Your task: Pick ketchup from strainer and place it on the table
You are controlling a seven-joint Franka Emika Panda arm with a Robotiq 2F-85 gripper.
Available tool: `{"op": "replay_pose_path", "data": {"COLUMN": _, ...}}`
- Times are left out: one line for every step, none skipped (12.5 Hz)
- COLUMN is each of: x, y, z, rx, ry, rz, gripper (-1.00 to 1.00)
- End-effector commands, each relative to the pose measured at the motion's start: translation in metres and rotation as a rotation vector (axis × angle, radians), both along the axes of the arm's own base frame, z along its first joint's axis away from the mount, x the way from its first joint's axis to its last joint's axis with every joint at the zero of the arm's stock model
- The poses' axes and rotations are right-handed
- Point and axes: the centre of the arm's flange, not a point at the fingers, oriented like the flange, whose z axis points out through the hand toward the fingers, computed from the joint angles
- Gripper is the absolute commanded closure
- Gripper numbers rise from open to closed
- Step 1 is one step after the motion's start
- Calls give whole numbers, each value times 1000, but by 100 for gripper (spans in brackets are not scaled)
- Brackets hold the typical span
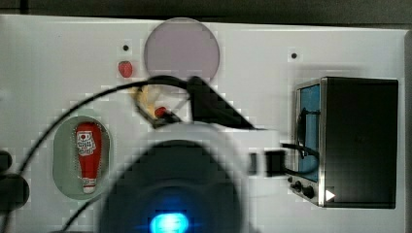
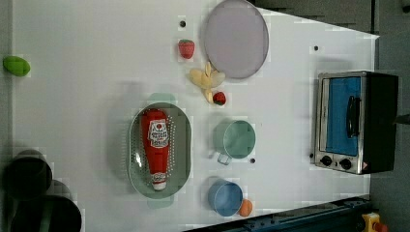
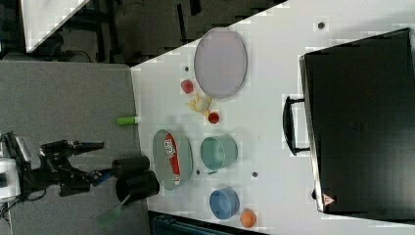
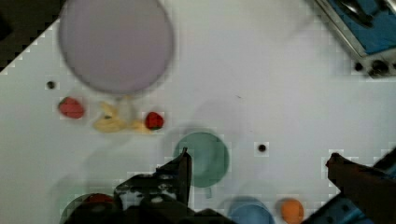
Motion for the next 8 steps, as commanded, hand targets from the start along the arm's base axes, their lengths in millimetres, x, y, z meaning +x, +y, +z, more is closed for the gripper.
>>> {"op": "replay_pose_path", "data": {"x": 21, "y": 83, "z": -56, "rx": -2, "ry": 47, "rz": 106, "gripper": -100}}
{"op": "replay_pose_path", "data": {"x": 21, "y": 108, "z": -61, "rx": -3, "ry": 29, "rz": 152, "gripper": -100}}
{"op": "replay_pose_path", "data": {"x": 21, "y": 133, "z": -68, "rx": -3, "ry": 15, "rz": 199, "gripper": -100}}
{"op": "replay_pose_path", "data": {"x": 19, "y": 158, "z": -76, "rx": -2, "ry": 11, "rz": 247, "gripper": -100}}
{"op": "replay_pose_path", "data": {"x": 15, "y": 184, "z": -86, "rx": 0, "ry": 13, "rz": 298, "gripper": -100}}
{"op": "replay_pose_path", "data": {"x": 10, "y": 210, "z": -97, "rx": 4, "ry": 19, "rz": 348, "gripper": -100}}
{"op": "replay_pose_path", "data": {"x": 4, "y": 234, "z": -109, "rx": 9, "ry": 31, "rz": 398, "gripper": -100}}
{"op": "replay_pose_path", "data": {"x": -3, "y": 257, "z": -122, "rx": 16, "ry": 48, "rz": 445, "gripper": -100}}
